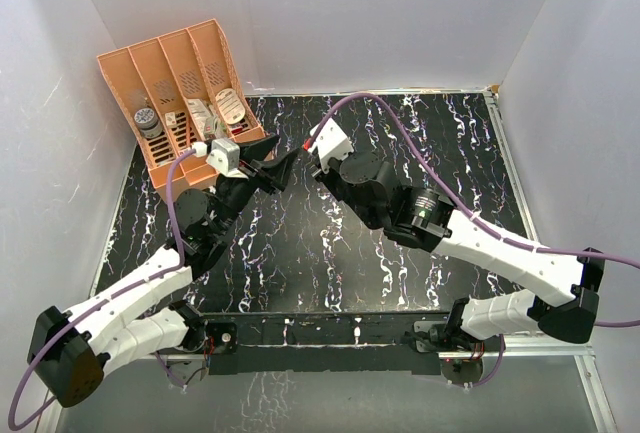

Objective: Remove the keys from the keyring

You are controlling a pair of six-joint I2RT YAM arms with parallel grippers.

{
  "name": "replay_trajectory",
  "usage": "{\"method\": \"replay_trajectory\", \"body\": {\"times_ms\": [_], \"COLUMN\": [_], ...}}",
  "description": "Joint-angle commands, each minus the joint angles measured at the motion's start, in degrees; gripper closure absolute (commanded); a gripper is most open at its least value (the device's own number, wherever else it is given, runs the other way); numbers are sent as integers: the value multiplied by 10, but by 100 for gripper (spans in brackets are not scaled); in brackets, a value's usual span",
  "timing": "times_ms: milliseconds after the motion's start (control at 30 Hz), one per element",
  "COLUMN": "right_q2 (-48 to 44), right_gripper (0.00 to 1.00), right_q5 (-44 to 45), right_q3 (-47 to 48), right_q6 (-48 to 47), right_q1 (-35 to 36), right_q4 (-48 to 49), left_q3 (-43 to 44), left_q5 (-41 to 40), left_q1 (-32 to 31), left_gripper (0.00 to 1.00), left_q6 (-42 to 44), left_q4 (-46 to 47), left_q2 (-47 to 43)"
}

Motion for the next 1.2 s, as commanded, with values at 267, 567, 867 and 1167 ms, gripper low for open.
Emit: {"method": "replay_trajectory", "body": {"times_ms": [267, 567, 867, 1167], "right_q2": [-4, -6, -5, -8], "right_gripper": [100, 100, 100, 100], "right_q5": [39, 42, 41, 42], "right_q3": [34, 27, 29, 26], "right_q6": [-17, -18, -16, -16], "right_q1": [16, 18, 21, 24], "right_q4": [49, 62, 63, 67], "left_q3": [-38, -71, -75, -86], "left_q5": [106, 132, 158, 139], "left_q1": [1, 1, 1, 0], "left_gripper": [21, 20, 25, 28], "left_q6": [-50, -53, -46, -29], "left_q4": [115, 191, 286, 339], "left_q2": [35, 45, 96, 120]}}
